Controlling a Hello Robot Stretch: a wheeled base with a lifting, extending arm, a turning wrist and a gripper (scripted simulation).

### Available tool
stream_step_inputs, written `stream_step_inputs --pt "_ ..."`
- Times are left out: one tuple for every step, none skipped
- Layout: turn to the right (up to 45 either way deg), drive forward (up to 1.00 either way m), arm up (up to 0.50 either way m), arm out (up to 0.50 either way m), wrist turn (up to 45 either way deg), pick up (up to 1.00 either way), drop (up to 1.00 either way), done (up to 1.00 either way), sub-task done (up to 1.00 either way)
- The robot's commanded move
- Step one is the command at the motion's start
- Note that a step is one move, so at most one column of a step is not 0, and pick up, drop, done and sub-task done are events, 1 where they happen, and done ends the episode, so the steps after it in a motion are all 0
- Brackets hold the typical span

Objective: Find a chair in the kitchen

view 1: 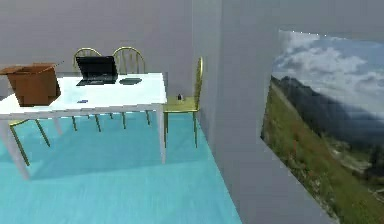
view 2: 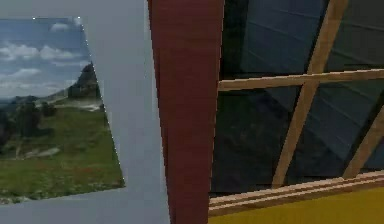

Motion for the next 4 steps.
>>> stream_step_inputs --pt "-45.0 0.0 0.0 0.0 0.0 0.0 0.0 0.0 0.0" --pt "0.0 0.4 0.0 0.0 0.0 0.0 0.0 0.0 0.0" --pt "-30.0 0.0 0.0 0.0 0.0 0.0 0.0 0.0 0.0" --pt "-3.0 0.0 0.0 0.0 0.0 0.0 0.0 0.0 0.0"
